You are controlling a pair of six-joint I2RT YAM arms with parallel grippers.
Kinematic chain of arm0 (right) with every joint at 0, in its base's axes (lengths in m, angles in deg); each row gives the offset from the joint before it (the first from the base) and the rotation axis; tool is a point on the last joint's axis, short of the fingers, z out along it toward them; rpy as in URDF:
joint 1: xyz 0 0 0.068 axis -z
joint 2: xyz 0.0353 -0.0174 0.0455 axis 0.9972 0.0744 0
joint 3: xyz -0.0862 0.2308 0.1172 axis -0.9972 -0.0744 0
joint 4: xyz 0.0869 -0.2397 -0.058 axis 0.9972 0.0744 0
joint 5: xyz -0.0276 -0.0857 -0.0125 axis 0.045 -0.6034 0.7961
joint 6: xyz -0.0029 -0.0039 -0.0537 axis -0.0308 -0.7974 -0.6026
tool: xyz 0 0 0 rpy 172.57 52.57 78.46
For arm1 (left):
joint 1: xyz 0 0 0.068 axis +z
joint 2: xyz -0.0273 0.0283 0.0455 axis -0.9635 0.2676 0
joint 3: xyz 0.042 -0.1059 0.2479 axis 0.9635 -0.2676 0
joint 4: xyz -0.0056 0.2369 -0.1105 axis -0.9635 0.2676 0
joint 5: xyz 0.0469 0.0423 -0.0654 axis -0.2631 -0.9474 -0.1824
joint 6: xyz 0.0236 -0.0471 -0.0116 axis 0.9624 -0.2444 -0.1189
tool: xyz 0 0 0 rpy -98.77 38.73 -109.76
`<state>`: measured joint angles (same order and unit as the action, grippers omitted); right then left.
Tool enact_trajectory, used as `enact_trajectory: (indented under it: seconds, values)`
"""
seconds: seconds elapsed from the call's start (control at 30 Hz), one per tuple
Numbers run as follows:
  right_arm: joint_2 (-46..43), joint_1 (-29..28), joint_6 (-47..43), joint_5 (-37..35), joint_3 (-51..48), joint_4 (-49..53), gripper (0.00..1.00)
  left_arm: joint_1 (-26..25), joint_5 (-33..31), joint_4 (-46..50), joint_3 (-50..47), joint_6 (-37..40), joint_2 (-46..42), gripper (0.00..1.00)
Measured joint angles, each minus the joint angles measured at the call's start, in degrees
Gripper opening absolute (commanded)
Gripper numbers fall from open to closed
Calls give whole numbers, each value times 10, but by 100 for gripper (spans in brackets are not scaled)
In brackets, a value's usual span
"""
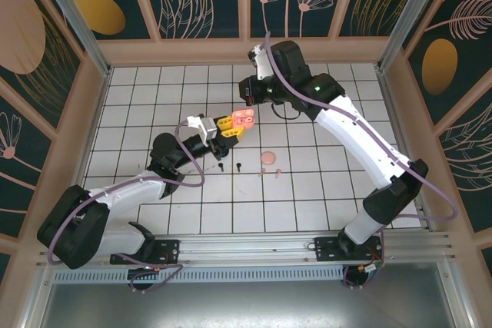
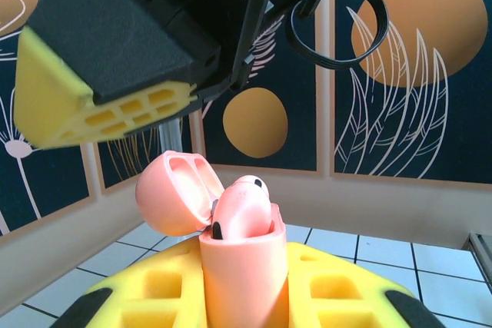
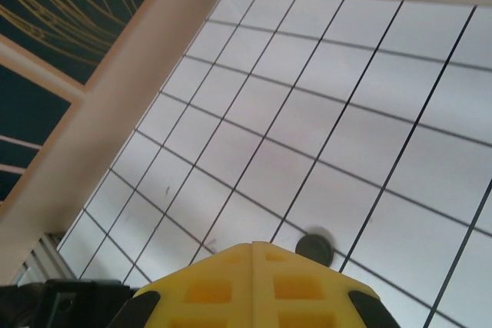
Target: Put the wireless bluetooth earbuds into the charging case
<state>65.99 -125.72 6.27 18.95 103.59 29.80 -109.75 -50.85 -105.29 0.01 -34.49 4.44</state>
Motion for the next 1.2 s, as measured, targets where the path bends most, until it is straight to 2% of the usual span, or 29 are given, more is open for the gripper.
enact_trajectory:
  seconds: [0.2, 0.43, 0.6, 0.73, 0.77, 0.93, 1.2]
  values:
    - [-2, 0, 0, 38, -14, 38, 0, 0, 2, 2, 0, 0, 0, 0]
    - [-60, -8, 7, 42, -97, 34, 0, -5, 0, 25, 0, 0, 15, 0]
    - [-127, -21, 32, 27, -162, 12, 0, -14, 6, 21, 0, 2, 19, 0]
    - [-182, -13, 68, -9, -195, 5, 1, -9, -26, 15, 4, -5, 28, 0]
    - [-198, -7, 77, -22, -207, -2, 3, -7, -34, 16, 7, -9, 33, 0]
    - [-285, 24, 137, -110, -304, -65, 29, -5, -76, 63, 46, -42, 81, 0]
    - [-308, 24, 199, -192, -478, -116, 51, -5, -146, 227, 162, -133, 221, 0]
